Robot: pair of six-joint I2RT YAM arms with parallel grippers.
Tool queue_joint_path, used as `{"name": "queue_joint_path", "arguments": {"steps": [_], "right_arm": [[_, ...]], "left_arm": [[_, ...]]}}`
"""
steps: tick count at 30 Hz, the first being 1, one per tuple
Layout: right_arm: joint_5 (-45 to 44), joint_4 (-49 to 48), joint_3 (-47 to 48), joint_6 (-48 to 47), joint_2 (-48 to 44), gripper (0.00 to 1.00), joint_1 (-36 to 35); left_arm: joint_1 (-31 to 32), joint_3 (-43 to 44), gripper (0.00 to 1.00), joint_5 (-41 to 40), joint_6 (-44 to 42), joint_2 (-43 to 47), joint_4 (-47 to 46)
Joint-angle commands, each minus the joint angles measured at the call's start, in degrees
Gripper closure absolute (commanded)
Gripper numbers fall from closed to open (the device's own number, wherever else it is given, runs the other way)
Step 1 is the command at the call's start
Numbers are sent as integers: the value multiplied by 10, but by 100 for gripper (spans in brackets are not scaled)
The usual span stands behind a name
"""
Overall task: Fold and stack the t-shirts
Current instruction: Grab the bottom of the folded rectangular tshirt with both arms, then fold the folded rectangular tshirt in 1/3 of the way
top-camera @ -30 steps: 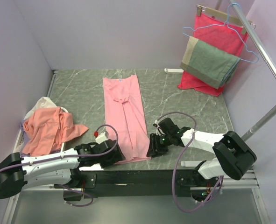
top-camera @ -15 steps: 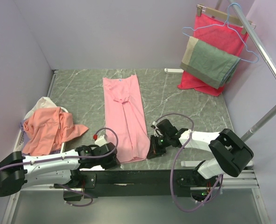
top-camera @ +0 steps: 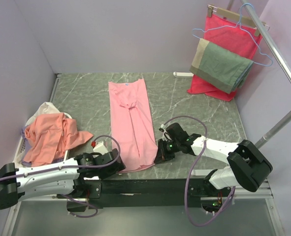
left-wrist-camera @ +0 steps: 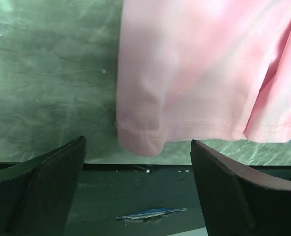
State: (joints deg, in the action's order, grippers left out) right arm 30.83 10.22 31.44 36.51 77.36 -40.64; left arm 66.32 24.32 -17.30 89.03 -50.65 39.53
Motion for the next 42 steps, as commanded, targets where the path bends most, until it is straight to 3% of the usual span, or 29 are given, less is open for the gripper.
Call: {"name": "queue_joint_path", "arguments": {"steps": [1,8,16,17,19,22,31,42], "right_arm": [[-4,-4,5,-4,2,88,-4],[3,-10,-2,2,-2,88,-4],[3,-10,-4,3,-3,89,-5],[4,-12,-7,4,-4,89,-4],[12,-17,-7,4,-5,94,-5],[21,-15,-2,5,-14,100,-5],[11,36,87,-28,-35,100,-5],[7,63,222,-86,69,100,11]], "left_arm": [[4,-15,8,-34,28,5,38],[4,-12,30,-54,42,-68,6],[4,-6,77,-63,46,-103,-2],[4,-7,89,-63,47,-102,1],[5,-7,98,-63,47,-92,5],[4,5,99,-67,42,-75,26],[3,116,99,-148,20,-34,119],[-80,173,87,-194,-83,-103,59]]}}
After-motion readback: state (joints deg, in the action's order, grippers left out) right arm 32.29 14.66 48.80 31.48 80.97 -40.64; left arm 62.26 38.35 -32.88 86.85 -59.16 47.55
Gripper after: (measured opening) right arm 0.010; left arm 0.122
